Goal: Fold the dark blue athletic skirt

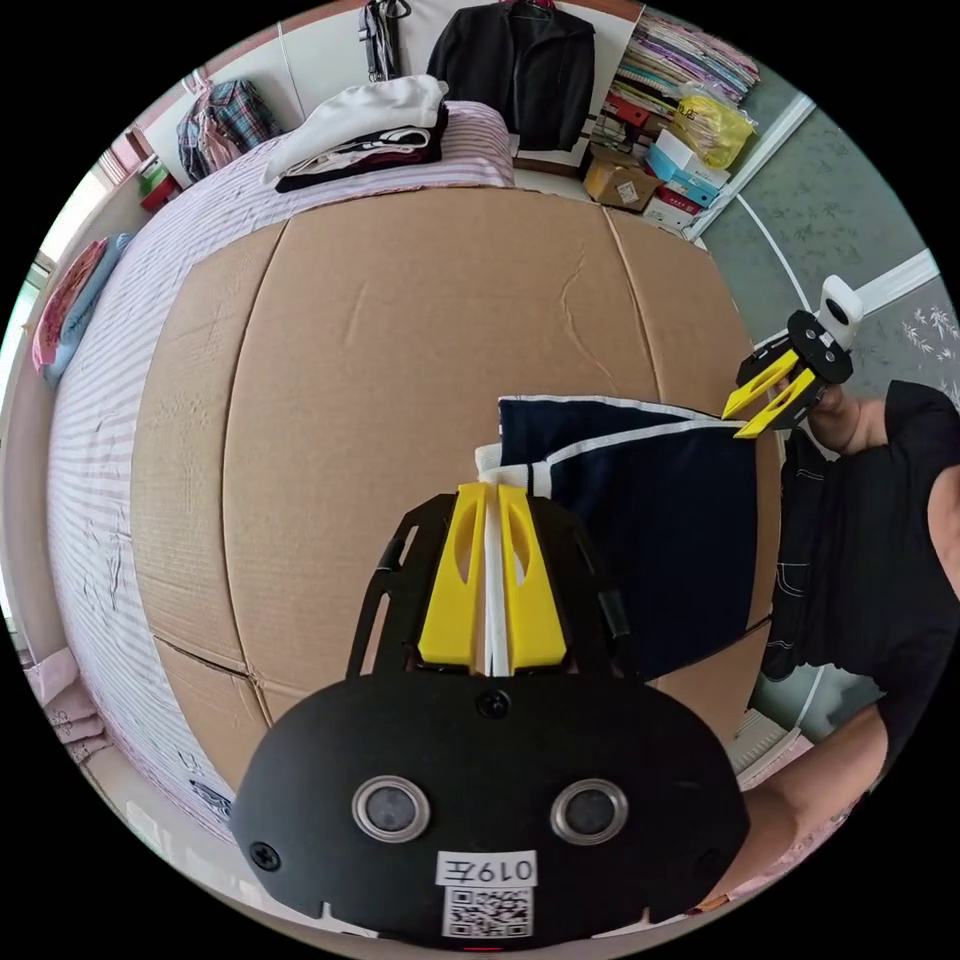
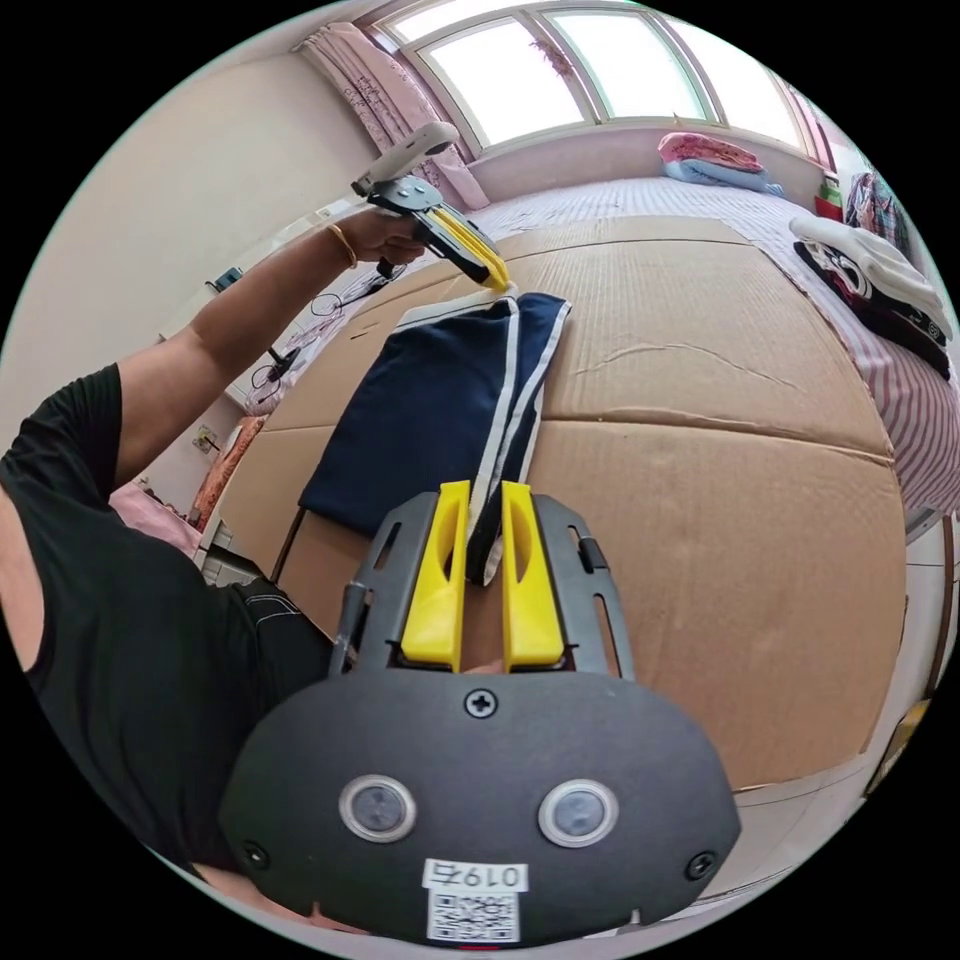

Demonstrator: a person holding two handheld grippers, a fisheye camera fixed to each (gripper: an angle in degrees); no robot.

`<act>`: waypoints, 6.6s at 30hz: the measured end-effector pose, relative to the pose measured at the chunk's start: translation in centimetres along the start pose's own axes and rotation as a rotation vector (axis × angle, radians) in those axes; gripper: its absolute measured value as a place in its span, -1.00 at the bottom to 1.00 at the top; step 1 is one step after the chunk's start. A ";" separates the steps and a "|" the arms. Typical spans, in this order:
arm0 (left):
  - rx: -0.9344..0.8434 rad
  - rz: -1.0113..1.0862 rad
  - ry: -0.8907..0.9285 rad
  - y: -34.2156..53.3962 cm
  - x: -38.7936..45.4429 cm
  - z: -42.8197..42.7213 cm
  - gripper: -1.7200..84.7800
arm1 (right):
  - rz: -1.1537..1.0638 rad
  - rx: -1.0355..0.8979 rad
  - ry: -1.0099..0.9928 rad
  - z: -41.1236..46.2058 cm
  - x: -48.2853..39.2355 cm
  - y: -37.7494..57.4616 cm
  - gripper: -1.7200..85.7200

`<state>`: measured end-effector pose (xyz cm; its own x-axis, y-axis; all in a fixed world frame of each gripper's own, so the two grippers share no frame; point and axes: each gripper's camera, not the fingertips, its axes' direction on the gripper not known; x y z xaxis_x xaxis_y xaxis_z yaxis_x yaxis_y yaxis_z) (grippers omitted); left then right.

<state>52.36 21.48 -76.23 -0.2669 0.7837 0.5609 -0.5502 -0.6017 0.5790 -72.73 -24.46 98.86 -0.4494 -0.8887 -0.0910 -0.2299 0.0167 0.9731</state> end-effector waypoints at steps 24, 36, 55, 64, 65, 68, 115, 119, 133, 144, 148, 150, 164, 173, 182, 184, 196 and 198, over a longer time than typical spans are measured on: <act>0.243 -0.342 -0.047 16.3 1.0 1.9 -0.94 | 0.039 0.106 -0.037 1.5 -4.8 5.4 -0.87; 0.633 -0.493 -0.370 37.4 19.8 4.8 -0.92 | -0.050 0.015 0.083 4.8 -11.9 9.4 -0.83; 0.654 -1.049 0.202 53.7 1.6 14.0 -0.77 | -0.975 0.079 0.548 21.6 -45.6 16.9 -0.80; 0.633 -1.013 0.249 56.0 -1.1 15.4 -0.78 | -1.025 -0.101 0.492 28.8 -50.9 17.7 -0.74; 0.634 -1.004 0.246 56.3 -1.2 15.5 -0.79 | -1.028 -0.110 0.519 29.7 -51.2 17.7 -0.75; 0.636 -0.983 0.243 57.2 -1.6 15.9 -0.79 | -1.042 -0.123 0.539 31.5 -52.2 18.1 -0.79; 0.824 -1.124 0.265 73.9 7.0 19.3 -0.61 | -1.180 -0.201 1.014 40.8 -35.8 8.5 -0.97; 0.695 -1.110 0.349 71.2 4.2 21.3 -0.64 | -1.146 -0.201 1.010 40.8 -34.3 7.2 -0.97; 0.769 -1.096 0.252 73.1 13.5 19.8 -0.84 | -1.221 -0.124 0.954 39.7 -30.1 0.3 -0.97; 0.796 -1.277 0.138 78.3 29.9 21.6 -0.91 | -1.476 -0.012 0.874 41.4 -29.0 -5.1 -0.98; 0.755 -1.288 0.085 78.4 31.6 22.3 -0.92 | -1.488 -0.007 1.032 40.6 -25.4 -4.8 -0.98; 0.784 -1.315 0.078 79.3 31.8 22.4 -0.91 | -1.457 0.000 1.081 39.1 -22.7 -5.0 -0.98; 0.682 -0.905 -0.178 68.6 28.2 19.6 -0.77 | -0.306 0.002 -0.208 17.3 -4.6 -9.7 -0.98; 0.481 -0.914 -0.248 65.6 28.7 22.8 -0.83 | -0.030 -0.041 -0.326 15.4 4.8 -5.5 -0.75; 0.546 -0.961 -0.132 66.9 27.3 22.3 -0.89 | -0.034 -0.068 -0.393 14.9 8.8 -7.7 -0.76; 0.540 -0.969 -0.128 66.7 27.1 22.1 -0.90 | -0.043 -0.070 -0.384 14.7 9.1 -8.1 -0.78; 0.470 -0.973 -0.101 65.8 24.8 19.3 -0.88 | -0.081 -0.216 -0.433 14.9 11.8 -10.8 -0.95; 0.432 -0.943 -0.126 65.2 24.5 18.8 -0.86 | -0.090 -0.245 -0.423 15.2 11.7 -11.3 -0.96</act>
<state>24.79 -1.43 -13.64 0.2215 0.9574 -0.1853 -0.1560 0.2224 0.9624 -88.50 -28.03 83.60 -0.7599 -0.6168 -0.2053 -0.0972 -0.2045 0.9740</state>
